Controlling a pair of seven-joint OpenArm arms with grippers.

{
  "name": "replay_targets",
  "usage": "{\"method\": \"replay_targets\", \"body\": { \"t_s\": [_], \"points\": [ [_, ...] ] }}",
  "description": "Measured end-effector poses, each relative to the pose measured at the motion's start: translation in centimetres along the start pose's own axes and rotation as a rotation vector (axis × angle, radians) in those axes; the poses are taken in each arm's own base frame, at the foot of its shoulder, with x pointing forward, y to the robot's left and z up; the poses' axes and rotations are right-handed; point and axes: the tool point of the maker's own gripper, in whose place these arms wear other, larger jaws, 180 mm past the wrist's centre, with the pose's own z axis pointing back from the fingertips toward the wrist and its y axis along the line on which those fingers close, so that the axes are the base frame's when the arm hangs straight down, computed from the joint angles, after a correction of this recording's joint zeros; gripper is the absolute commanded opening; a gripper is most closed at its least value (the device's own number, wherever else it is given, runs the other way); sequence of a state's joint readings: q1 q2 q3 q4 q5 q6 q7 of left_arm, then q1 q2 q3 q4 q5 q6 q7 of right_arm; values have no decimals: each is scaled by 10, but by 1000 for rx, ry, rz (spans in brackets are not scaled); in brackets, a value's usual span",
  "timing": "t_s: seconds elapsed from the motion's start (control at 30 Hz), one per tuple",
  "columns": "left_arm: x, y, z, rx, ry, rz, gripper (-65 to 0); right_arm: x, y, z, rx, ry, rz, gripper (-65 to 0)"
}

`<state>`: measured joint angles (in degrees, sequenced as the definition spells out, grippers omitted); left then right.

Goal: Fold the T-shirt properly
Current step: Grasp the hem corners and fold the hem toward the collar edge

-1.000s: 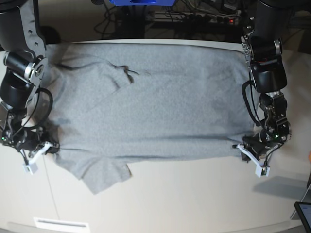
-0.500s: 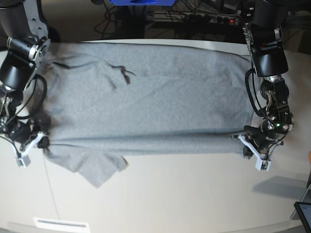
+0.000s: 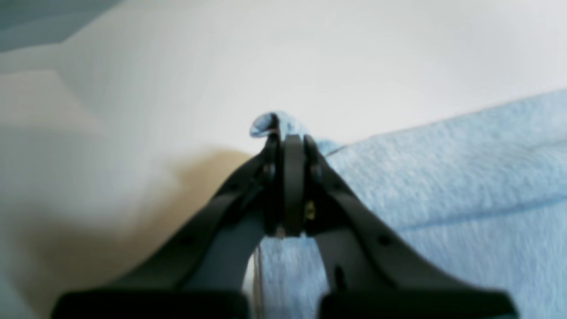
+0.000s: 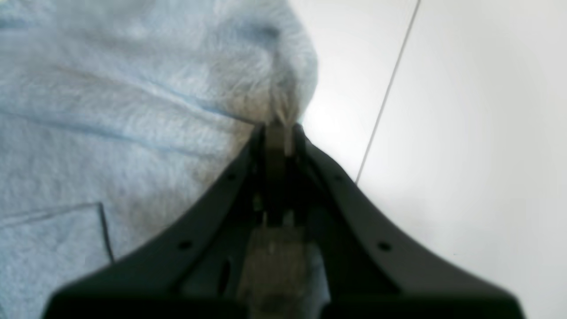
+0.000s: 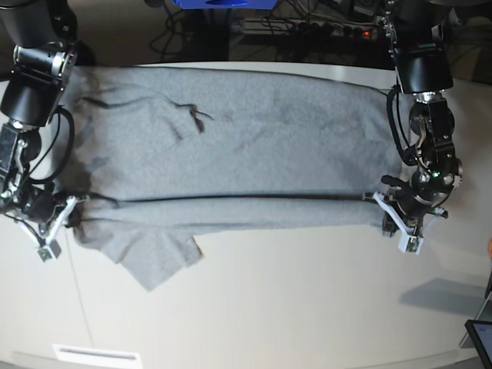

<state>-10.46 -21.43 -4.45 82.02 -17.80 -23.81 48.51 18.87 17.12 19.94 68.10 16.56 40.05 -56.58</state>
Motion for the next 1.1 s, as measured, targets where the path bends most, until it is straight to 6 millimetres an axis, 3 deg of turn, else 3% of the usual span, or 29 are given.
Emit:
{"method": "replay_targets", "body": {
  "t_s": [0.23,0.43,0.7,0.83,1.1],
  "points": [
    [23,-5,20,13,-63,-61,-650,-6,-1,4,-11,34,12,-649],
    [12,-7,24,13,-13,-72,-650,-22,2,10,-24,75,31,-649],
    [-3,-11,24,5,15,-74,-650,-29,5,20,-45,85,63,-649],
    [-21,-15,25,-3,57,-76,-650,-37,6,20,-44,101,63,-649],
    [-33,-17,24,-10,82,-74,-650,-50,17,14,-21,121,50,-649]
  ]
}}
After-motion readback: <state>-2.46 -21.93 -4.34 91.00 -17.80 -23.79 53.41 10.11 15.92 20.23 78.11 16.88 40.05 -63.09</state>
